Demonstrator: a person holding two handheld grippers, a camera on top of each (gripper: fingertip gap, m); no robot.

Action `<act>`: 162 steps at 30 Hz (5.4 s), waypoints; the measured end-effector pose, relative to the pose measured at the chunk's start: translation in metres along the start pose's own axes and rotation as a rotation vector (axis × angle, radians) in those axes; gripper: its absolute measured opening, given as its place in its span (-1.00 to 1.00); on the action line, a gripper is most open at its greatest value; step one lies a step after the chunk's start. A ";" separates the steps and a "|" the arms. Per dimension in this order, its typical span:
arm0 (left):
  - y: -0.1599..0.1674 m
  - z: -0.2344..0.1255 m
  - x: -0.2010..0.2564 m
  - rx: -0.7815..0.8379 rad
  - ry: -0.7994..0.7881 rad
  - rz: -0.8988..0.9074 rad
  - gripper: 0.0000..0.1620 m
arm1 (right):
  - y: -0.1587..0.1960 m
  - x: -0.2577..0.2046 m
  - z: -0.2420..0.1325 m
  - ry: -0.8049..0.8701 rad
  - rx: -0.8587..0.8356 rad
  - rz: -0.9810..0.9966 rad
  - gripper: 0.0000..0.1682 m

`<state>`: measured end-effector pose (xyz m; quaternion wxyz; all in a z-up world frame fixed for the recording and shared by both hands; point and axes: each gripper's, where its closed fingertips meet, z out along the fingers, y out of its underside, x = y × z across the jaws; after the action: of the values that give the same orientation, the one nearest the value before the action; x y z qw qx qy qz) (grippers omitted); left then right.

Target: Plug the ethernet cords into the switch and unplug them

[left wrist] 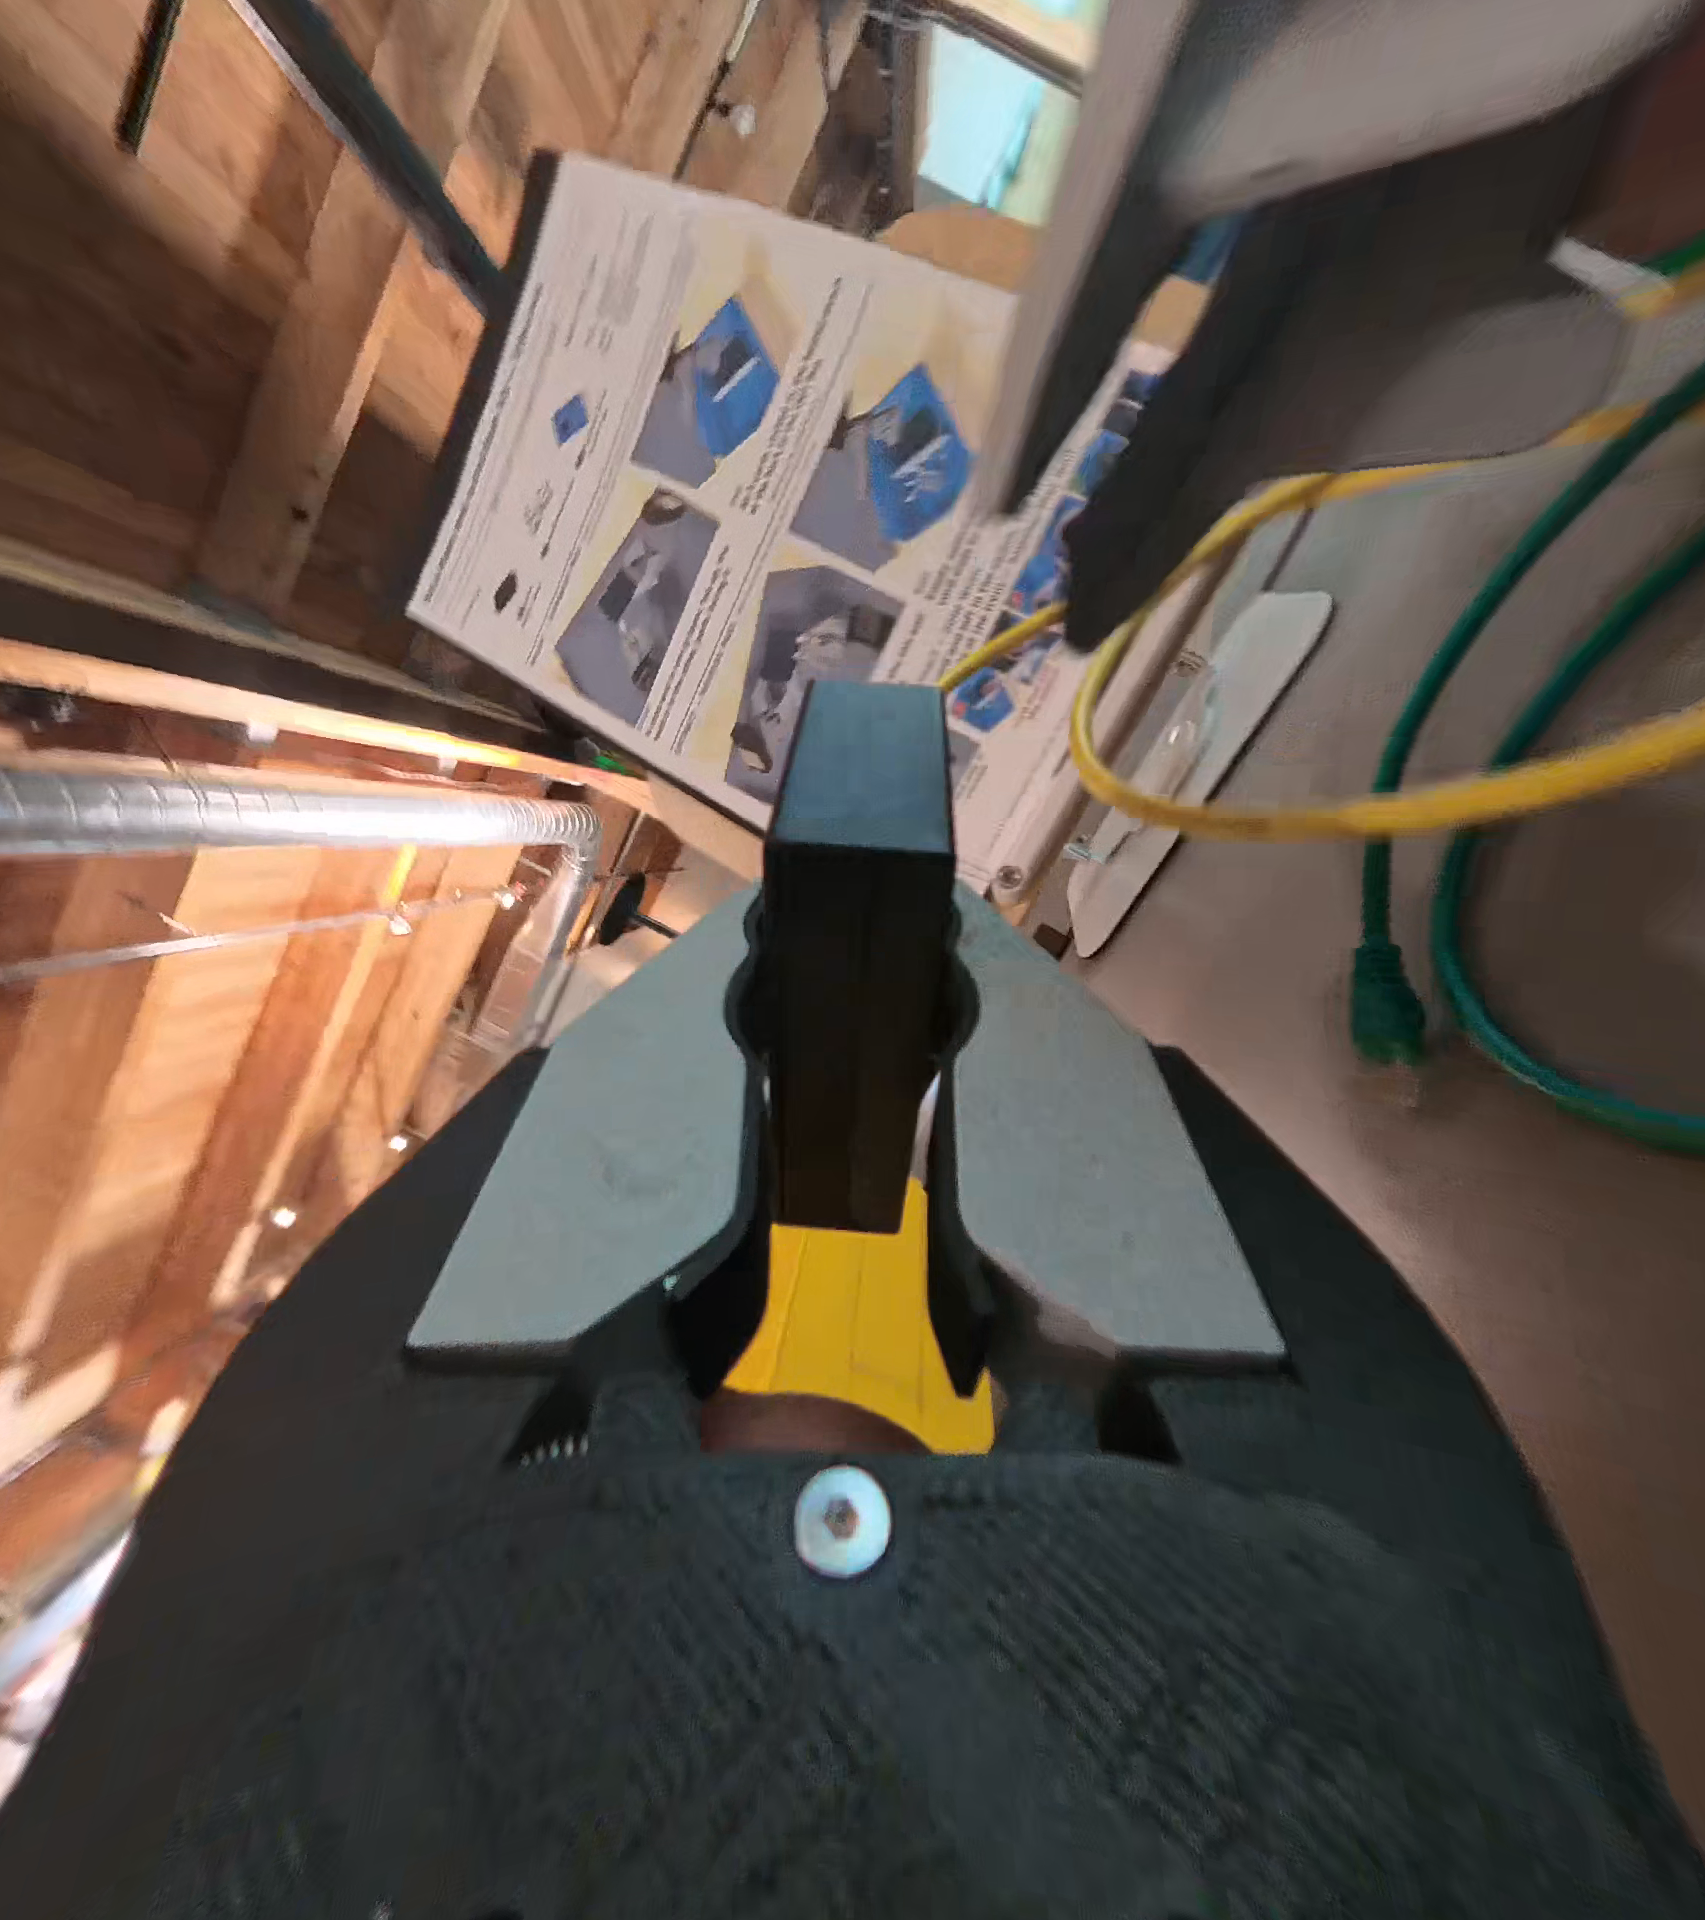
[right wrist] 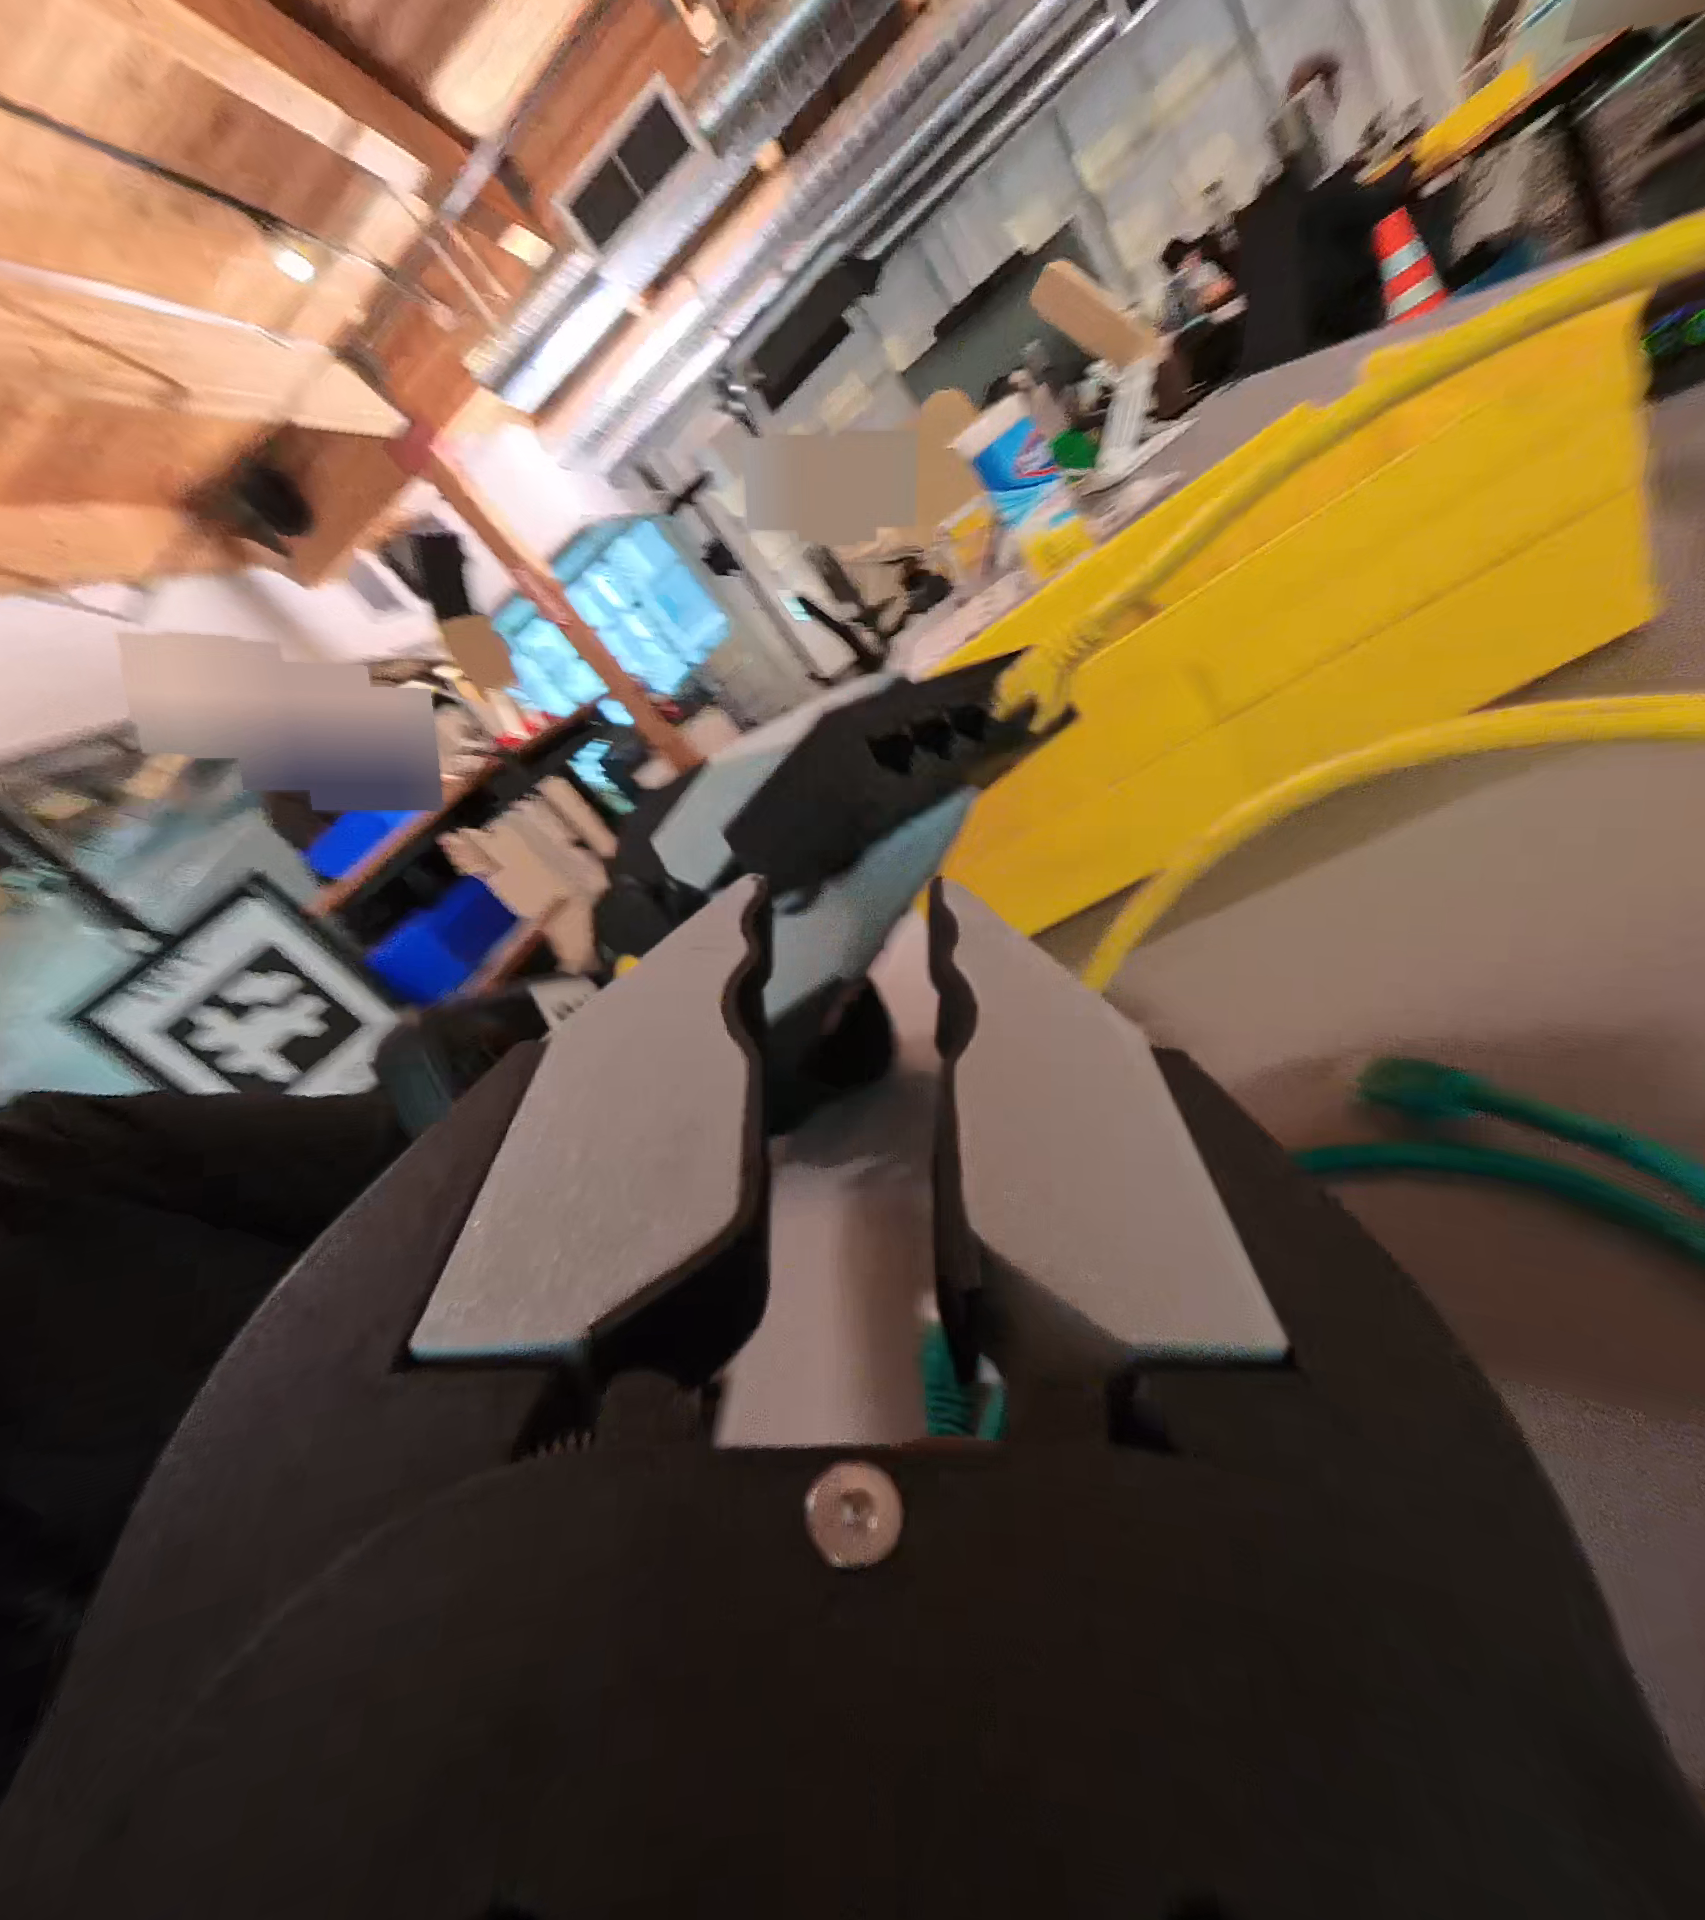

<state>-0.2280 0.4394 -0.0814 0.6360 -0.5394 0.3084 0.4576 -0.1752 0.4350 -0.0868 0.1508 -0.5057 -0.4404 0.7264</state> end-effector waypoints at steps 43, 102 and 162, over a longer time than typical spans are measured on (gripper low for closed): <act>0.049 0.009 0.051 -0.129 0.200 0.011 -0.67 | 0.071 0.061 -0.005 0.648 -0.684 -1.021 -1.00; 0.007 -0.011 0.057 0.193 0.150 0.201 -0.67 | 0.062 0.028 -0.023 0.461 -1.084 -0.542 -0.90; -0.011 -0.022 0.092 0.369 0.165 0.498 -0.68 | 0.097 0.039 -0.044 0.217 -1.247 -0.569 -0.90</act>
<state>-0.1799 0.4408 -0.1637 0.5644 -0.3584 0.5592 0.4903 -0.1323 0.4274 -0.1915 0.0597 -0.4326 -0.8735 0.2150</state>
